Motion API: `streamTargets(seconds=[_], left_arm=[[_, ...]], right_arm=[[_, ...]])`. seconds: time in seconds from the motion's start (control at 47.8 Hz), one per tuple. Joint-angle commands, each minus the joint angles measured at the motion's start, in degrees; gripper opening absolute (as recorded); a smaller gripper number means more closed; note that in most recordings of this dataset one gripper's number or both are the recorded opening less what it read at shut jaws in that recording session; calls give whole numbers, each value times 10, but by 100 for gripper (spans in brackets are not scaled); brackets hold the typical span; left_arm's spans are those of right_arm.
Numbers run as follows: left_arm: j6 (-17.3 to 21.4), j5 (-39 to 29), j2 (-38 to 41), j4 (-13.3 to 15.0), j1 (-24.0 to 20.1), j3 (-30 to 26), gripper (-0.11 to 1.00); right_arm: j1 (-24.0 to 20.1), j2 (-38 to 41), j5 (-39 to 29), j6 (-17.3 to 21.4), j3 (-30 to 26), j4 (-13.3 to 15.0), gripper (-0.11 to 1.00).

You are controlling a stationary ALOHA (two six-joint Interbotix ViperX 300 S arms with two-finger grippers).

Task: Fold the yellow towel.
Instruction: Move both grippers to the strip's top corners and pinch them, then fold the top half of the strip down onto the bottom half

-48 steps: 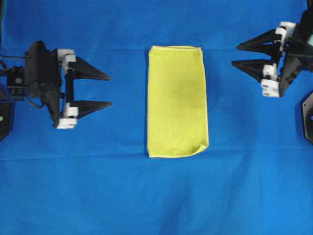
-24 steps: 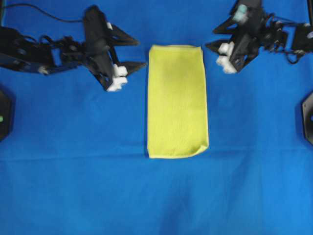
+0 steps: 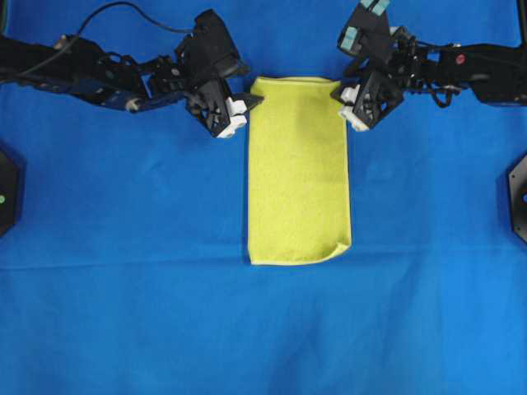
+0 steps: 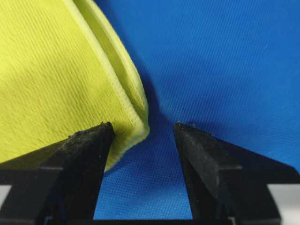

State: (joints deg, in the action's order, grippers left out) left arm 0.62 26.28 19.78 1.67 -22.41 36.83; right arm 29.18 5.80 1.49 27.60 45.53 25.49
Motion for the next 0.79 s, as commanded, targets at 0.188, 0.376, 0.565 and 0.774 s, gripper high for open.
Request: streamTargets(seconds=[0.188,0.376,0.565,0.774], left_arm=[[1,4,9,-1,-18,-16,55],[14,1,8,-2,-18,-15,18],[23,-4,4,-2,-15,-14,5],[26,-11,-29,-2,-16,-18,5]], right_arm=[[3,11,3,6,-8,-5,58],[3,9,3,6,-4,-5,22],[3,4,3,6,-5,-5,5],[3,-43,-8,6,-5,-4,5]])
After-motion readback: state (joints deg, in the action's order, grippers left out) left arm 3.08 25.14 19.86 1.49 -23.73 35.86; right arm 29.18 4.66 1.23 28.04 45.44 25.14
